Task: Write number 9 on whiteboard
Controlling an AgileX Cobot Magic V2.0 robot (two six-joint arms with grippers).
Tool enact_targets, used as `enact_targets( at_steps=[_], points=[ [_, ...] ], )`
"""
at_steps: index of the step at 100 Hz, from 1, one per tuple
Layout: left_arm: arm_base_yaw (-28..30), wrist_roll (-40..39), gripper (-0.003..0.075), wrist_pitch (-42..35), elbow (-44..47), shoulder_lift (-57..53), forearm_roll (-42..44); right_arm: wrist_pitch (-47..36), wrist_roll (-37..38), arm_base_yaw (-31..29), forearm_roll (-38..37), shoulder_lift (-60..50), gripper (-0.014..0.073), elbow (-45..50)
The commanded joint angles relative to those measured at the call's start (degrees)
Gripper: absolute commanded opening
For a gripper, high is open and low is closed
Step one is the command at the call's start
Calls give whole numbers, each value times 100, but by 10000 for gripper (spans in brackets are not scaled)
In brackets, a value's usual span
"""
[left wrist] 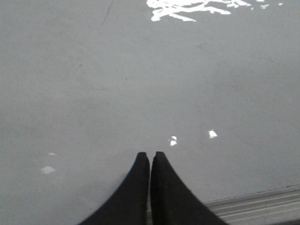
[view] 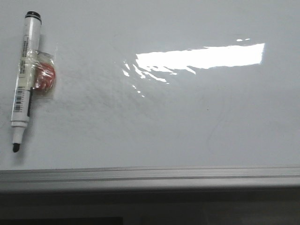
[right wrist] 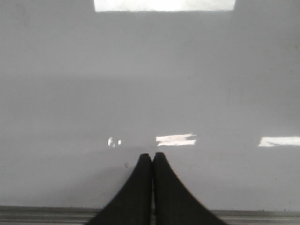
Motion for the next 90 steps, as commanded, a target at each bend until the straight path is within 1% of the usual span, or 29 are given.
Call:
enact_targets(
  at_steps=[1, 70, 90],
  points=[
    [-20, 4, -20, -216, 230, -159, 16, -129, -24, -30, -94, -128, -63, 67],
    [-20, 4, -20, -216, 230, -159, 16, -131, -24, -30, -94, -128, -63, 67],
    [-20, 4, -20, -351, 230, -159, 108, -404, -24, -30, -94, -128, -63, 67]
  ],
)
